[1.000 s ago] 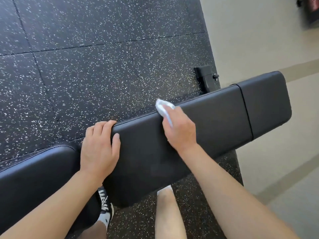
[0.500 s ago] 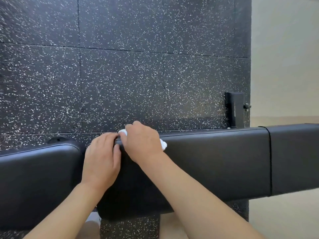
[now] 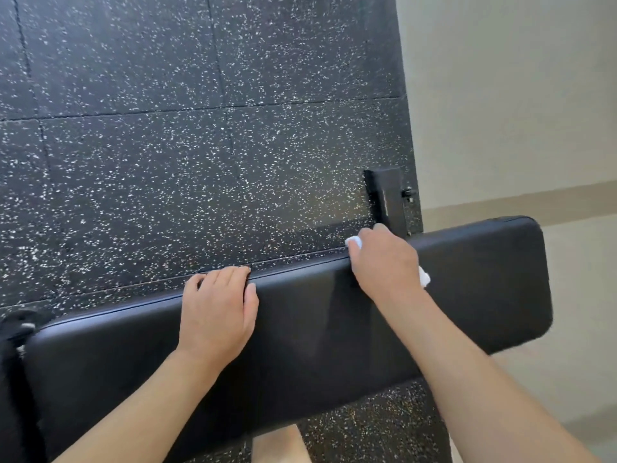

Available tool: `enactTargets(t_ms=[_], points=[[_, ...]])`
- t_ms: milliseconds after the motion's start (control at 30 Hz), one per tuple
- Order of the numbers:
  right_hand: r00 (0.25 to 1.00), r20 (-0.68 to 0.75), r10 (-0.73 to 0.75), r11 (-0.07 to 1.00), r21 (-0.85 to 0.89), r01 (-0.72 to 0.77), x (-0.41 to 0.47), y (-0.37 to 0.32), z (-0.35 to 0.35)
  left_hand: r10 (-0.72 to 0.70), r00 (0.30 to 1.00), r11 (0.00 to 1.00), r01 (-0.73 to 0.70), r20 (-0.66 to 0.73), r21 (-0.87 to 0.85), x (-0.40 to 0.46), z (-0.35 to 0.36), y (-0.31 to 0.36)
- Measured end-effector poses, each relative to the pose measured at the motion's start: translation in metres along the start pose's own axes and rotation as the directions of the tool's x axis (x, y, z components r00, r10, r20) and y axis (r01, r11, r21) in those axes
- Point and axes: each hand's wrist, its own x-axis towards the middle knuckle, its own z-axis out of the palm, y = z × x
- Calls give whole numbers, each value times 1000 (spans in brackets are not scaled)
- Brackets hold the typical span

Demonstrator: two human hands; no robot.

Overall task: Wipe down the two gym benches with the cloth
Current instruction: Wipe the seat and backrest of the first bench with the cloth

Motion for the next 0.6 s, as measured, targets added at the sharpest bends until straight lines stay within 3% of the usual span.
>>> enactTargets(t_ms=[67, 200, 300, 500, 600], points=[[998, -4, -60, 998, 5, 60, -7, -23, 4, -13, 1000, 1000, 13, 27, 6, 4, 0, 8], [971, 59, -231, 943, 259, 208, -32, -93, 9, -40, 998, 999, 41, 40, -13, 7, -5, 10], [952, 62, -299, 906, 330, 263, -37, -107, 13, -39, 998, 999, 40, 46, -26, 8, -8, 13], [995, -53, -83, 987, 135, 89, 4, 1, 18, -85, 996, 996, 85, 19, 33, 8, 0, 19], [997, -55, -51, 997, 62, 54, 14, 42, 16, -71, 997, 997, 70, 31, 40, 8, -1, 16]])
